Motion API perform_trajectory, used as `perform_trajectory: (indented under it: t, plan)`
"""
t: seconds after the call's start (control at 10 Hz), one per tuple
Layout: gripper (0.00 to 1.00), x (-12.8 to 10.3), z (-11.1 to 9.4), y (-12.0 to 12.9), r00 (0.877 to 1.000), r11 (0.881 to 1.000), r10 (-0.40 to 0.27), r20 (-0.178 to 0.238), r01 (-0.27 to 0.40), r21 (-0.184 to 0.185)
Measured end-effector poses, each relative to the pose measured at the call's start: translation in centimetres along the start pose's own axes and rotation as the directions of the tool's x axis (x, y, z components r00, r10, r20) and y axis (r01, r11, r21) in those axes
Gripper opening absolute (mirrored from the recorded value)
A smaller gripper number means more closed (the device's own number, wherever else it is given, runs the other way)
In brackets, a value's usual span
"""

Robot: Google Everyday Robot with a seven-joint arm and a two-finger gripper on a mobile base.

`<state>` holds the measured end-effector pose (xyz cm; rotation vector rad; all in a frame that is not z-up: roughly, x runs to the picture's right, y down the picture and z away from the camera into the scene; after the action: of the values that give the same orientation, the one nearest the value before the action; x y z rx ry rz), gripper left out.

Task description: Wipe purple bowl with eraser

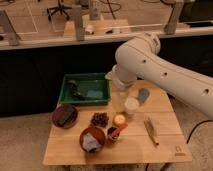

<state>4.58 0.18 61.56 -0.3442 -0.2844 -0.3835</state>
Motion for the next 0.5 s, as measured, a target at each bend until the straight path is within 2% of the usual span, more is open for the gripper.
perform_trajectory:
  t: [0.2, 0.4, 0.5]
  plan:
    - [0.80, -1.6, 1.9, -1.3, 0.999, 0.999, -0.043, 0.018, 0.043, -0.024]
    - [0.80, -4.6, 5.2, -2.9, 0.996, 0.995, -0.077, 0.034, 0.079, -0.057]
    - [0.80, -6.2, 7.8, -3.5, 0.995, 0.993, -0.092, 0.049, 0.095, -0.072]
